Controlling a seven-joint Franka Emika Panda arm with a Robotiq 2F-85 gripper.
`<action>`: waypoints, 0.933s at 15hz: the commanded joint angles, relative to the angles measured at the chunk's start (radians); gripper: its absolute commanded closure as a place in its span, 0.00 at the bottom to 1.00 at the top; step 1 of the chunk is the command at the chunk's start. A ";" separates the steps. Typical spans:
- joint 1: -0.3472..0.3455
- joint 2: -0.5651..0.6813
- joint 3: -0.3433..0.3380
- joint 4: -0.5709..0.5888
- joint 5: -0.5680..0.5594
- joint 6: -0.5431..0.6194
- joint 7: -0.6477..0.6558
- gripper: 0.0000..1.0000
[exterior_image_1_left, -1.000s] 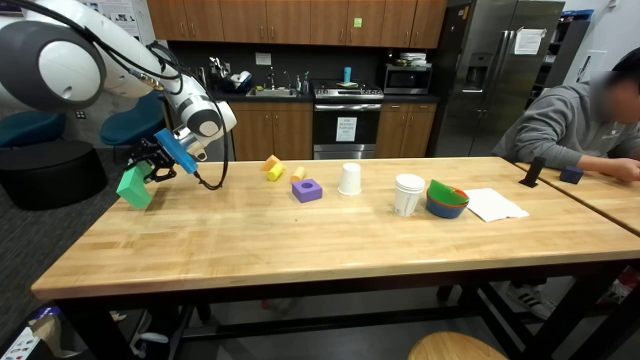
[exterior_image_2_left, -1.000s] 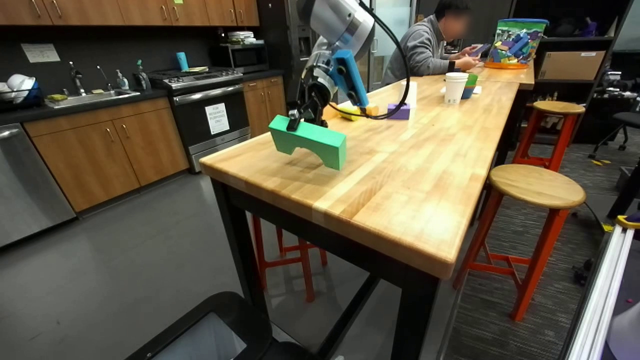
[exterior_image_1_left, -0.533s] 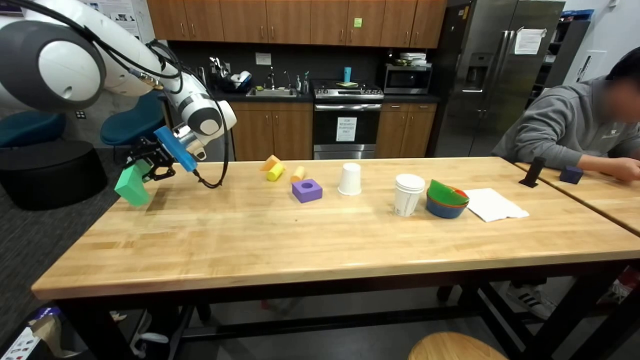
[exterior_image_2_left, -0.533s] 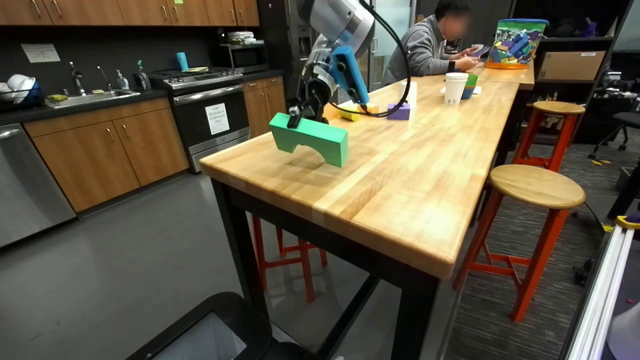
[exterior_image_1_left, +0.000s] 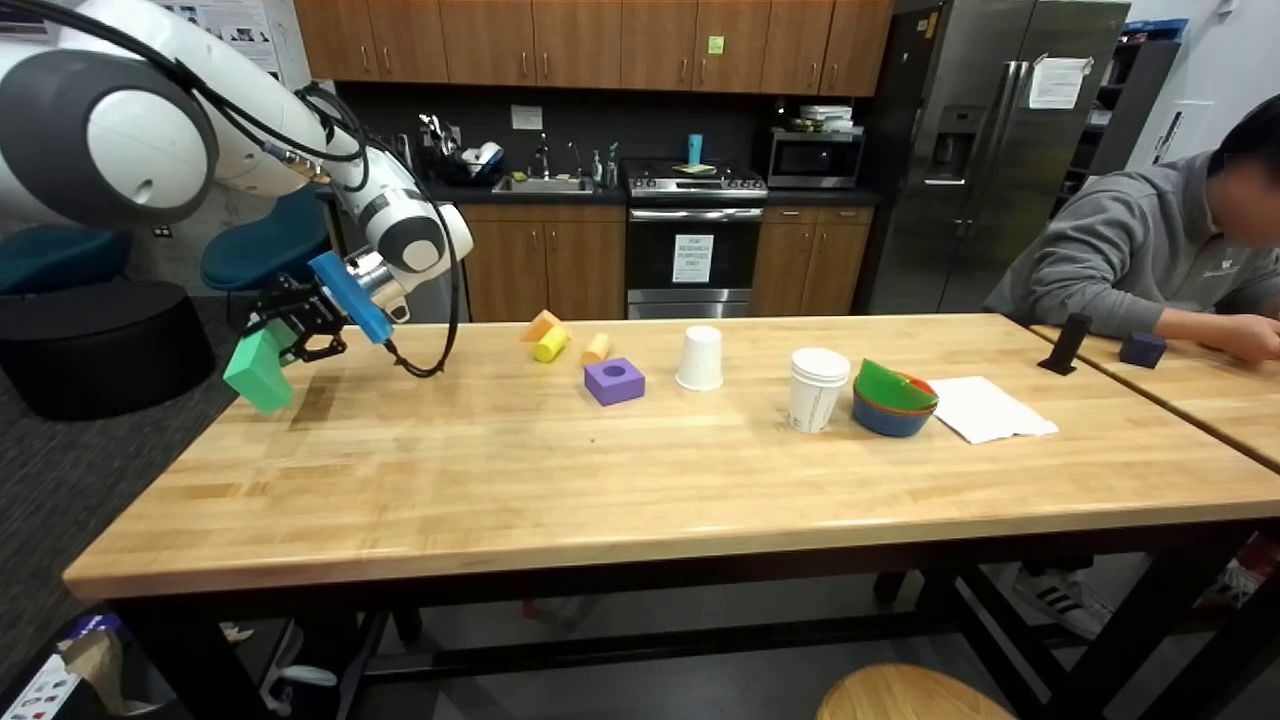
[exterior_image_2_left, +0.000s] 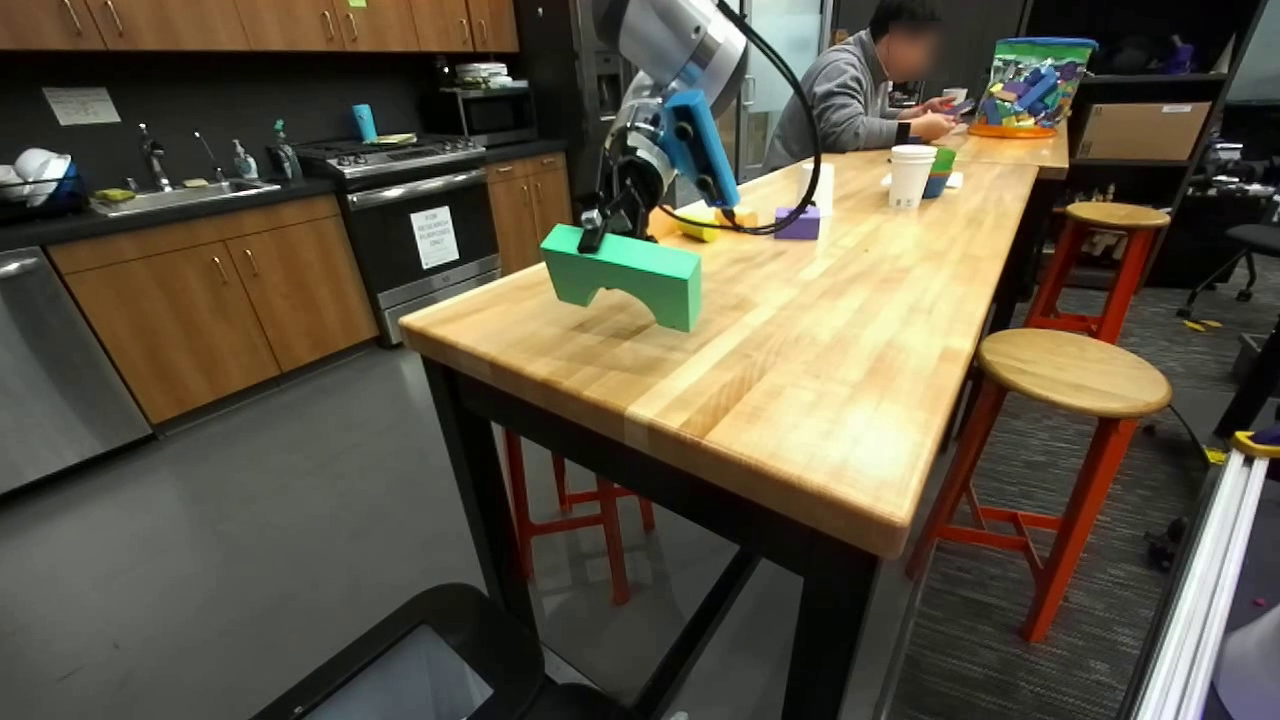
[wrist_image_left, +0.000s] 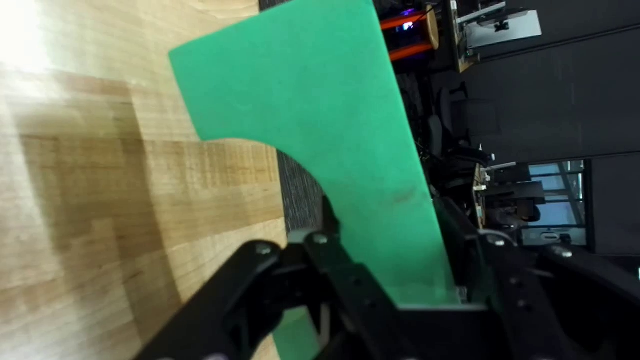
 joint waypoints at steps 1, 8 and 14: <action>-0.004 0.018 -0.002 0.033 0.004 -0.037 0.028 0.76; -0.002 0.043 -0.001 0.048 -0.001 -0.048 0.027 0.76; 0.001 0.057 -0.002 0.052 -0.003 -0.046 0.029 0.76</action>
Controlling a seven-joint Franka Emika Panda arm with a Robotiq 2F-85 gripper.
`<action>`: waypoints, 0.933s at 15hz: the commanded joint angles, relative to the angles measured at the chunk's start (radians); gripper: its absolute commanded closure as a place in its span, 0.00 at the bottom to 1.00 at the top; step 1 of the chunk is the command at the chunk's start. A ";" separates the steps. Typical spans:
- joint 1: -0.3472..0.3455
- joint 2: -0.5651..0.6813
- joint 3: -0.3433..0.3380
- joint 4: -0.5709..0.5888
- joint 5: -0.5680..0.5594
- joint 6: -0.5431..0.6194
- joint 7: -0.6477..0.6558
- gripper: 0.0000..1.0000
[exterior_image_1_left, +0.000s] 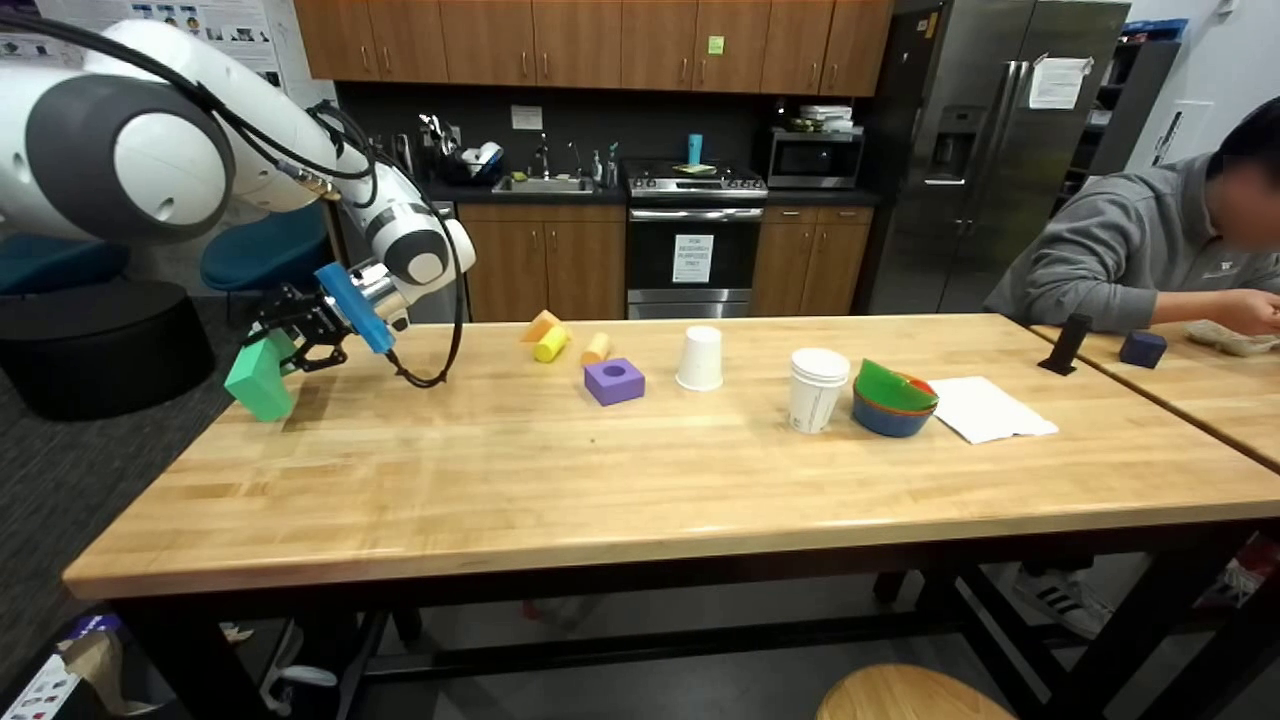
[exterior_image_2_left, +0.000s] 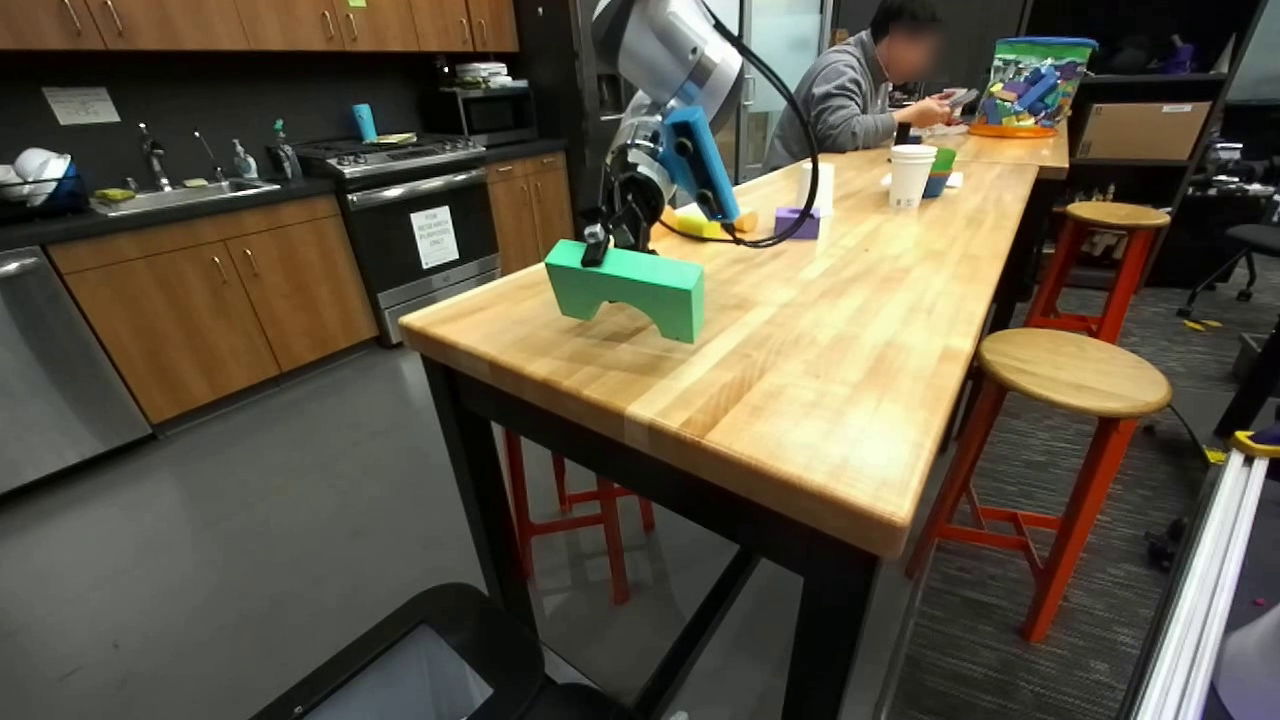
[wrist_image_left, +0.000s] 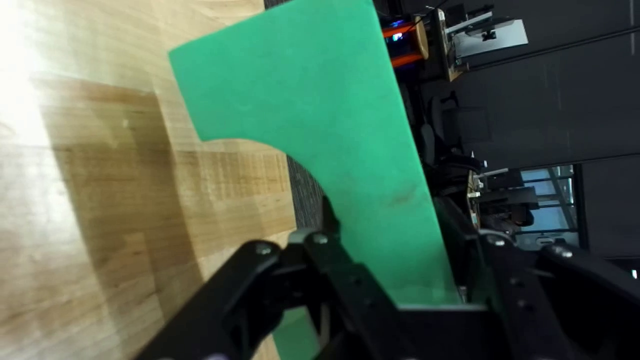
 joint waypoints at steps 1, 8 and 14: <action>0.000 0.015 -0.001 0.029 -0.004 -0.020 0.025 0.76; 0.000 0.028 -0.001 0.036 -0.006 -0.027 0.031 0.76; -0.002 0.038 0.000 0.043 -0.005 -0.028 0.035 0.76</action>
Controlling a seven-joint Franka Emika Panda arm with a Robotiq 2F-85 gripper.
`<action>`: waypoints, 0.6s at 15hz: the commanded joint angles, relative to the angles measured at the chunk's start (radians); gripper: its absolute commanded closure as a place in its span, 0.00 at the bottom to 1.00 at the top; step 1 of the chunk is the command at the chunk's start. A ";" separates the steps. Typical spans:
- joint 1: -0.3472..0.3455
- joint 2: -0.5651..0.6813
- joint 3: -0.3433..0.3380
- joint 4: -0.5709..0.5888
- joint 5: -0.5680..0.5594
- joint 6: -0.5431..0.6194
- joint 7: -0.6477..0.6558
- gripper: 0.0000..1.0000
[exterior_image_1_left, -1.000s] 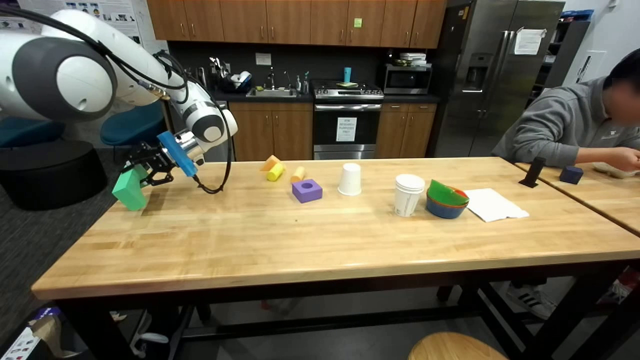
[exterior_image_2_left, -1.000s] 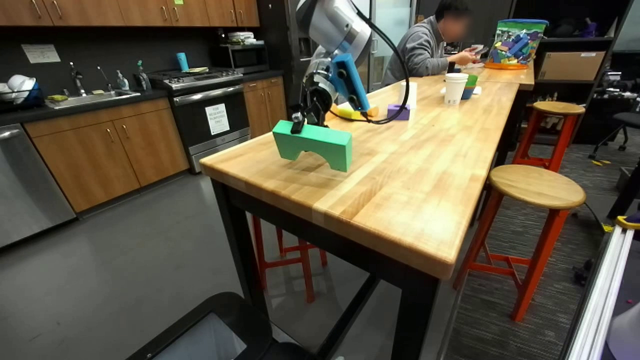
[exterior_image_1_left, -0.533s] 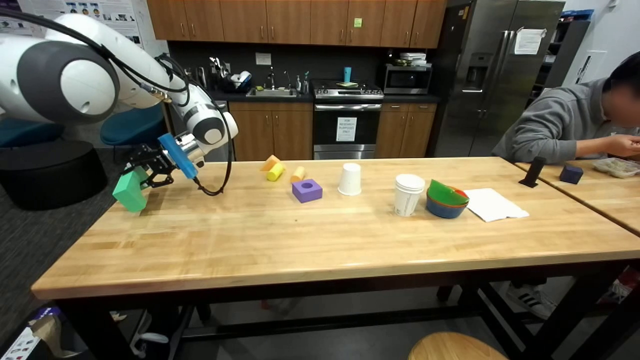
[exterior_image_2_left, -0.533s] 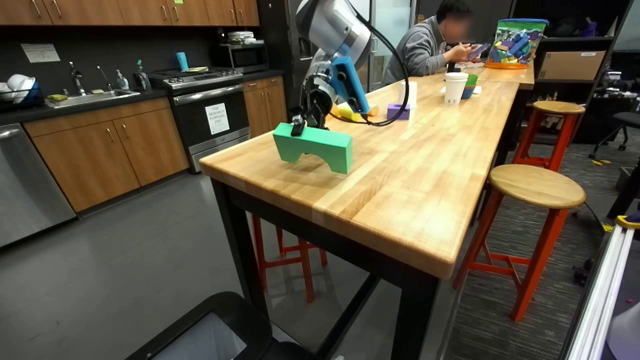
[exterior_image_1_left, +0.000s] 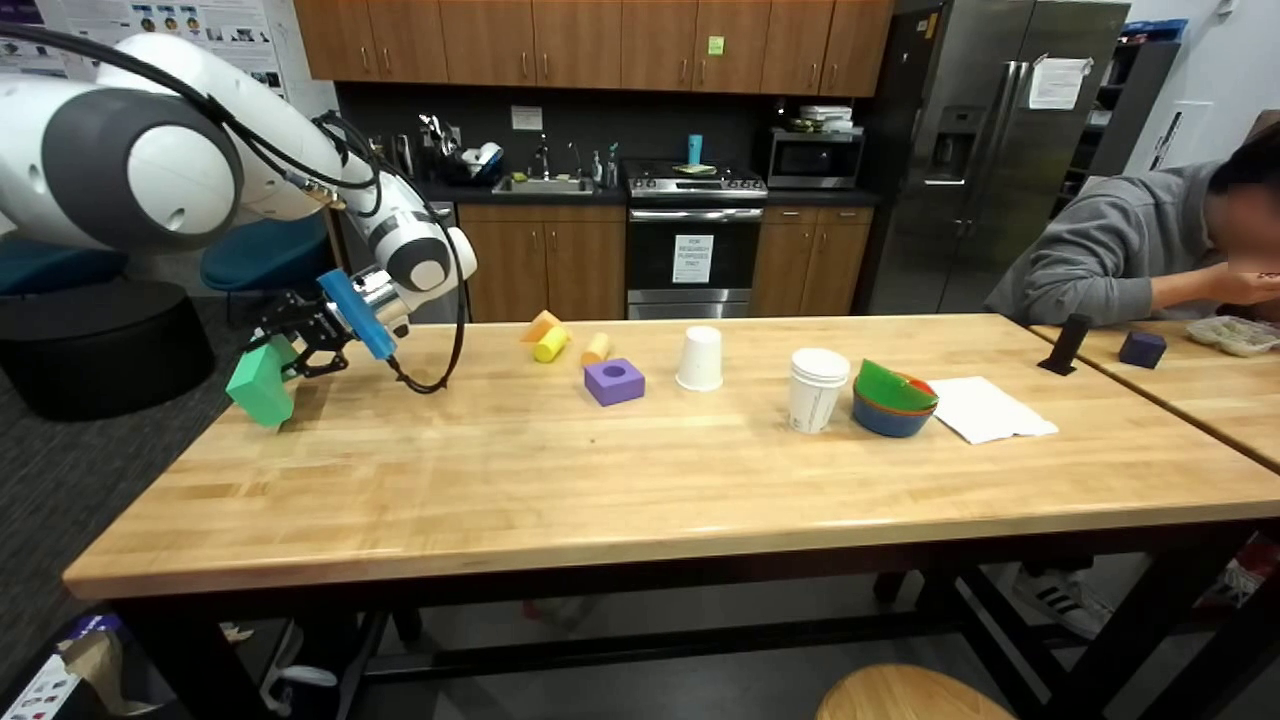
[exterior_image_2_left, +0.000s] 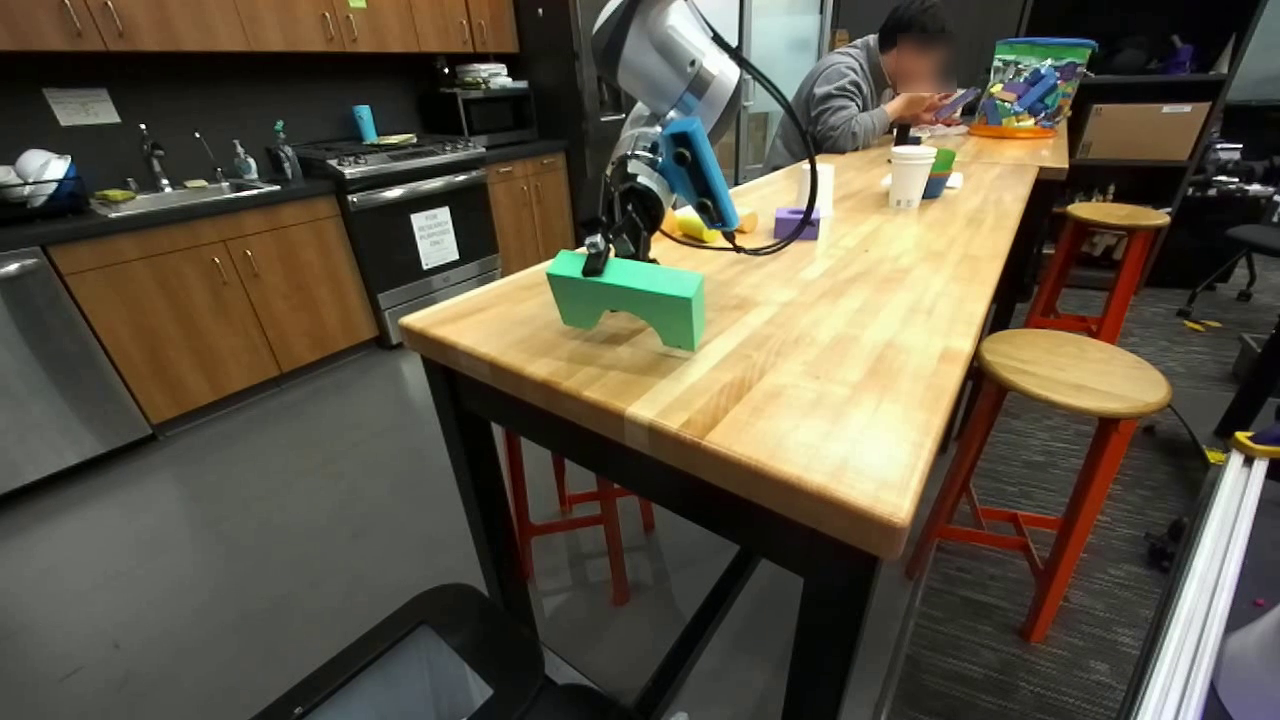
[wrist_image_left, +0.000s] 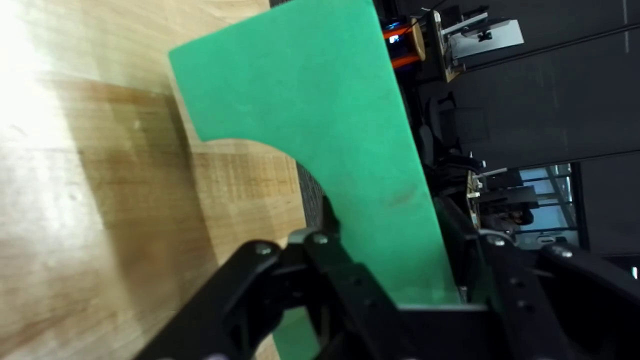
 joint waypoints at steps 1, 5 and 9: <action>-0.002 0.014 -0.001 0.031 -0.005 -0.022 0.026 0.76; -0.003 0.024 0.000 0.037 -0.006 -0.022 0.028 0.76; -0.005 0.034 0.002 0.041 -0.003 -0.024 0.026 0.76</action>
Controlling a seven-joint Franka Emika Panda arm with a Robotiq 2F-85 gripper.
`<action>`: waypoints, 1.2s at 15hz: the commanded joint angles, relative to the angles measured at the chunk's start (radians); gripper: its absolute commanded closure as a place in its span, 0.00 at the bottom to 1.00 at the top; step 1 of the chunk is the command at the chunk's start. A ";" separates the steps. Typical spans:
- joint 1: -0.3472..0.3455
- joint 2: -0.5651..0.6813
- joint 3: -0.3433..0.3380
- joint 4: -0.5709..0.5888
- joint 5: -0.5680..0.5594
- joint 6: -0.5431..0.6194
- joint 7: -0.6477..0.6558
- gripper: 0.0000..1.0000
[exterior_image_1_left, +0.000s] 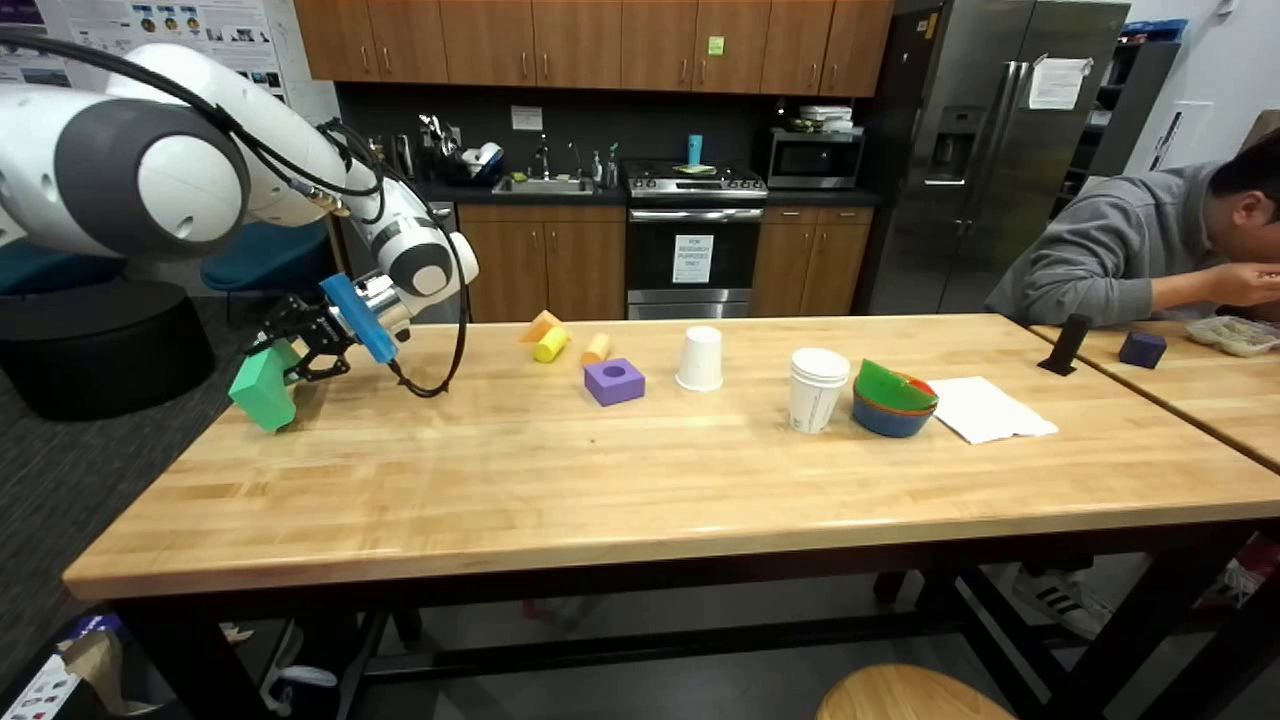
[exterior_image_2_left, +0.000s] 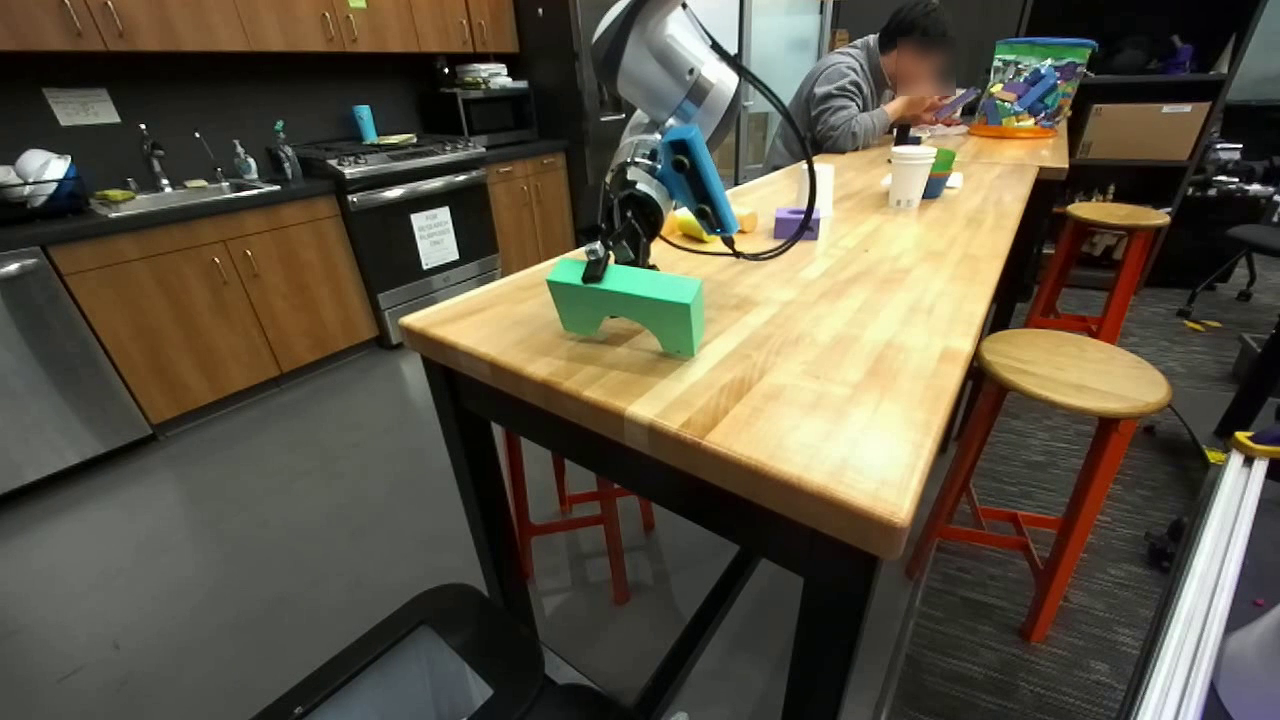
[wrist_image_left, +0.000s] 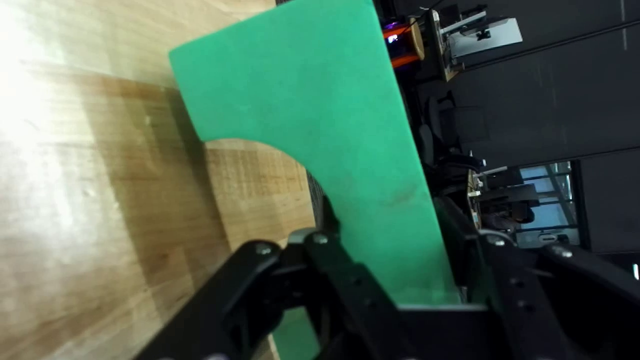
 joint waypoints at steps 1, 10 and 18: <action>-0.007 0.016 0.004 0.028 0.001 -0.026 0.016 0.76; -0.017 0.025 0.011 0.024 0.026 -0.020 -0.003 0.76; -0.006 0.020 0.003 0.018 0.014 -0.010 -0.012 0.42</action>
